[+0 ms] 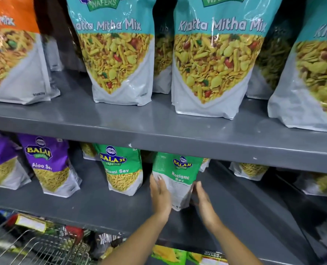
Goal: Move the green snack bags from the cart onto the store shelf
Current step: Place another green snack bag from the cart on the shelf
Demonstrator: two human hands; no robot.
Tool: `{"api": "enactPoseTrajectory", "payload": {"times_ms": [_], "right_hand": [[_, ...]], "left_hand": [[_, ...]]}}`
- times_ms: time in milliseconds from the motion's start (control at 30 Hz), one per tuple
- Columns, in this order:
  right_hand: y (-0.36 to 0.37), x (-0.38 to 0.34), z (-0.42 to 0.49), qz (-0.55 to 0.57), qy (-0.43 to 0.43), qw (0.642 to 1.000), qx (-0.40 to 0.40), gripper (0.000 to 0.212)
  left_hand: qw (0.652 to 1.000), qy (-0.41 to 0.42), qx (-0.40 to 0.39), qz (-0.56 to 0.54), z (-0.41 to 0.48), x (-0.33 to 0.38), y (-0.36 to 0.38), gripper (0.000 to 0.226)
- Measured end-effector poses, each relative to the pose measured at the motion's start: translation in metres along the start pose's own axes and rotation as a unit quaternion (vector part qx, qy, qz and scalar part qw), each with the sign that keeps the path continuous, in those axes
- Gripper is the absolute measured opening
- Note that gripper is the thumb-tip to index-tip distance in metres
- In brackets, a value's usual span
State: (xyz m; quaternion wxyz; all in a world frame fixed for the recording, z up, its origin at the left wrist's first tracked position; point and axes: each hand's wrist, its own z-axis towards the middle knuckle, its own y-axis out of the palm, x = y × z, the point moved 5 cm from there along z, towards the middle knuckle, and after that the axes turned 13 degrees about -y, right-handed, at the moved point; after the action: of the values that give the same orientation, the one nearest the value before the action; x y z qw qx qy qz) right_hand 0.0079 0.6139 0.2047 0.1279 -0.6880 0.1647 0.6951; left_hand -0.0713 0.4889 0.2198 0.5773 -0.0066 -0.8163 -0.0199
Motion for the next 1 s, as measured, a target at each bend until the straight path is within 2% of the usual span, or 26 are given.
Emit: {"api": "enactPoseTrajectory", "payload": {"times_ms": [100,167,233,300,400,533,600,667,767,833,900,967,1000], "right_hand": [[-0.010,0.007,-0.001,-0.036,-0.006,0.999,0.000,0.036],[-0.018,0.003,0.012,-0.017,0.009,1.000,0.018,0.042],[-0.023,-0.009,0.035,-0.016,0.009,0.999,0.037,0.049],[-0.021,-0.013,0.065,-0.006,0.021,0.999,0.050,0.051],[-0.005,-0.020,0.092,-0.022,0.054,0.998,0.018,0.049],[0.012,-0.016,0.090,-0.026,0.095,0.995,-0.025,0.050],[0.020,-0.011,0.084,-0.012,0.085,0.996,-0.039,0.057],[0.024,-0.005,0.080,0.040,0.065,0.997,-0.016,0.056],[0.018,0.002,0.065,0.080,0.065,0.994,0.045,0.048],[0.008,0.010,0.055,0.057,0.037,0.994,0.090,0.042],[0.004,0.016,0.040,0.041,-0.009,0.995,0.090,0.039],[0.005,0.021,0.028,0.016,-0.043,0.996,0.080,0.045],[0.005,0.023,0.020,0.002,-0.050,0.996,0.074,0.060]], "left_hand": [[0.998,-0.026,-0.034,-0.035,0.011,0.000,0.004,0.055],[0.997,-0.034,-0.026,-0.060,0.008,-0.005,0.004,0.062],[0.998,-0.023,0.011,-0.054,-0.008,-0.013,0.005,0.077],[0.997,-0.023,0.036,-0.066,-0.025,-0.025,0.007,0.102],[0.991,-0.042,0.022,-0.128,-0.037,-0.039,0.018,0.124],[0.992,-0.017,-0.007,-0.124,-0.047,-0.036,0.029,0.117],[0.995,-0.020,0.000,-0.093,-0.043,-0.036,0.029,0.102],[0.995,-0.047,0.010,-0.092,-0.032,-0.035,0.026,0.083],[0.981,-0.079,-0.019,-0.174,-0.002,-0.043,0.024,0.097],[0.971,-0.105,-0.046,-0.208,0.027,-0.060,0.029,0.097],[0.966,-0.133,-0.051,-0.215,0.047,-0.055,0.025,0.099],[0.965,-0.141,-0.034,-0.220,0.056,-0.036,0.014,0.079],[0.963,-0.143,-0.027,-0.227,0.062,-0.031,0.011,0.059]]}}
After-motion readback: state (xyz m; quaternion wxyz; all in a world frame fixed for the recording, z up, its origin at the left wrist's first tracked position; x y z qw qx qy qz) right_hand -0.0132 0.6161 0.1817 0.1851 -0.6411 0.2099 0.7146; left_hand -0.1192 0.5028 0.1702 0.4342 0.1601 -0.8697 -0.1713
